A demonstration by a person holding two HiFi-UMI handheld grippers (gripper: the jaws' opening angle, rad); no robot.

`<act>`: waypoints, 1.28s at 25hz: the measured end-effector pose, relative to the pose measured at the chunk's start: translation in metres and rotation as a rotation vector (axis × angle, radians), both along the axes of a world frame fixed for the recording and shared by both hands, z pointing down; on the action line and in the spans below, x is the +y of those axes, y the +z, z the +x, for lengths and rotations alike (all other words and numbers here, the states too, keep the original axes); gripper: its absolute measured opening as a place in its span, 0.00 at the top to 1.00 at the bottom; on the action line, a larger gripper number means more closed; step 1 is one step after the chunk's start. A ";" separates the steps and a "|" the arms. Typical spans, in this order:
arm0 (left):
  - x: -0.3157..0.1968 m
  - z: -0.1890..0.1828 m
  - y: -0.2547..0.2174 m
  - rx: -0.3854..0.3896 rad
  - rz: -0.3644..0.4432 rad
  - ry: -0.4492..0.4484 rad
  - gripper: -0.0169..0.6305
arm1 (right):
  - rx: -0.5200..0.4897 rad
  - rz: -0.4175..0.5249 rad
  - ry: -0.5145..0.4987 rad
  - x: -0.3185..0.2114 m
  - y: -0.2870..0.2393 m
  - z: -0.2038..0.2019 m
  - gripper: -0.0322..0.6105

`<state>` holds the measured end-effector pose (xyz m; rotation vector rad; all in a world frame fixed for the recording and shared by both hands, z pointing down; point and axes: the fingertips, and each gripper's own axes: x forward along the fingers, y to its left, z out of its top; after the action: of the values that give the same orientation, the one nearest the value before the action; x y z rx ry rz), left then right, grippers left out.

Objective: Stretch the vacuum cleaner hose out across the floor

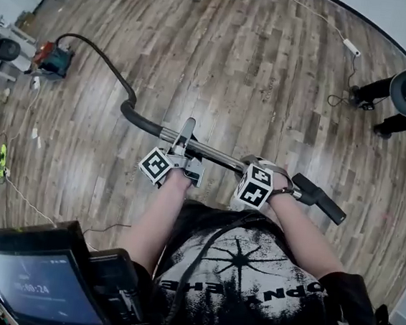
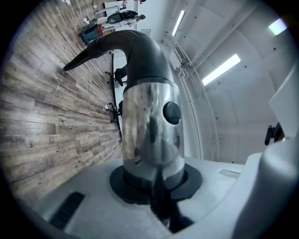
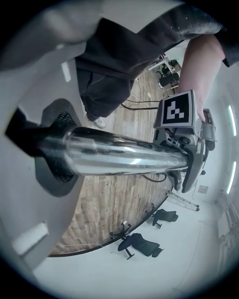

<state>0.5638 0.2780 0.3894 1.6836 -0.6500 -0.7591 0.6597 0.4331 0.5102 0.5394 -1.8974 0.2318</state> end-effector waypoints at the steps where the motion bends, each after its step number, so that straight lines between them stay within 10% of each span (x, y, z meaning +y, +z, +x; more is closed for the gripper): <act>1: 0.001 0.004 -0.001 0.000 0.002 -0.008 0.89 | 0.004 0.014 -0.006 -0.001 -0.002 0.006 0.79; 32: -0.062 0.098 0.061 -0.013 -0.151 0.301 0.89 | 0.150 -0.016 0.315 -0.045 0.033 0.055 0.81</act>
<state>0.6620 0.2157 0.4508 1.6019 -0.4373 -0.4728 0.7145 0.3881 0.5429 0.8228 -1.6593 0.3997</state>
